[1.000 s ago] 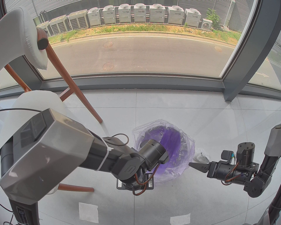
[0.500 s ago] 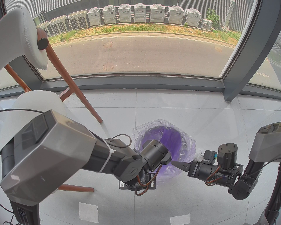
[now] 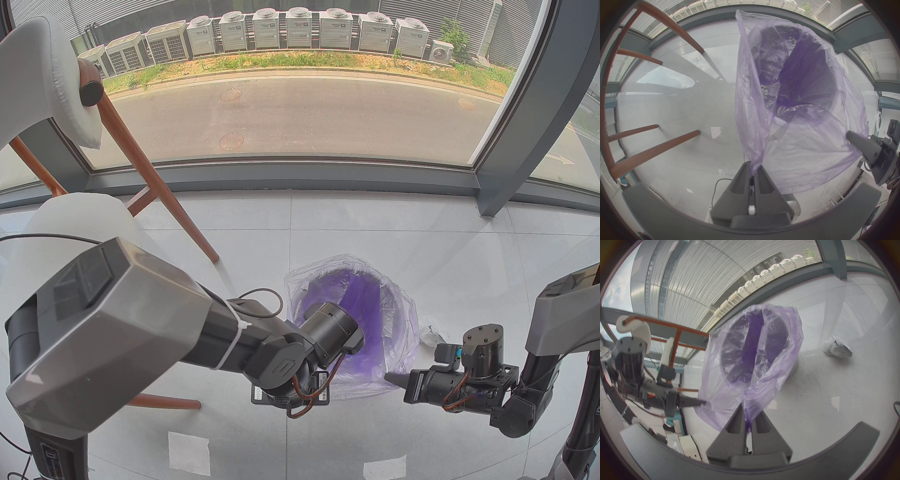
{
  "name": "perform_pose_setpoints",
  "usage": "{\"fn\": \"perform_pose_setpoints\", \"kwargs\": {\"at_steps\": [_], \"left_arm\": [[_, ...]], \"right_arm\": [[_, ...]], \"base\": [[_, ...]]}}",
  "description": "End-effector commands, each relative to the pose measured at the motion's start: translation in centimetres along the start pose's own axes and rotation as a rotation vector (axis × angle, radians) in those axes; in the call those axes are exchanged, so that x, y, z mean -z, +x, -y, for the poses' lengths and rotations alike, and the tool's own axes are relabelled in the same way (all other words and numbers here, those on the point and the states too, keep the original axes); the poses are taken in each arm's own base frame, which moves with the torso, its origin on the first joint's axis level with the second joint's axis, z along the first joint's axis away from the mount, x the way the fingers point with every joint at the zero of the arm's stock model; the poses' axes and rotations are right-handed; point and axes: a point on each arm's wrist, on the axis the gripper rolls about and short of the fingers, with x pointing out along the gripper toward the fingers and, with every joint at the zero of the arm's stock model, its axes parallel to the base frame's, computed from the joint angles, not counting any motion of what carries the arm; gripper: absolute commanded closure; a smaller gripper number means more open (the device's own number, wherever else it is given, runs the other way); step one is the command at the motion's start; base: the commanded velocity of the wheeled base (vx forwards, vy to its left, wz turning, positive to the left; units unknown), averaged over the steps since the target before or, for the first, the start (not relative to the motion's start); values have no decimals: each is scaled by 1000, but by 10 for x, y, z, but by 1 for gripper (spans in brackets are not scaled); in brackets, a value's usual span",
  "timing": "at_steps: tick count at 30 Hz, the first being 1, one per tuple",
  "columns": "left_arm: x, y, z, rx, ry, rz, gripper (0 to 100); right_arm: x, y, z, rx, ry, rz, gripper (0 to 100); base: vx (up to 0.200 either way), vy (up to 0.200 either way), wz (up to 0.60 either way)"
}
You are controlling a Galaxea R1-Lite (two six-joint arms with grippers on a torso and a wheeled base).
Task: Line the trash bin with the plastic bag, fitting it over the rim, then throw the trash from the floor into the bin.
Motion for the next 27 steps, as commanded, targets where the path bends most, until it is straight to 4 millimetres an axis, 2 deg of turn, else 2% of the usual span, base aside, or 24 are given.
{"fn": "perform_pose_setpoints", "kwargs": {"at_steps": [1, 13, 19, 27], "left_arm": [[3, 13, 1, -31, 16, -15, 100], [5, 40, 6, -95, 43, -9, 100], [-4, 54, 18, -97, 36, 20, 100], [-6, 68, 19, -128, 35, 26, 100]], "right_arm": [[17, 1, 11, 44, -32, -75, 100], [45, 32, 41, 147, -181, -39, 100], [44, 35, 42, 153, -186, -32, 100], [44, 46, 48, 194, -187, -3, 100]], "base": [[0, 0, 0], [0, 0, 0], [0, 0, 0], [0, 0, 0]]}}
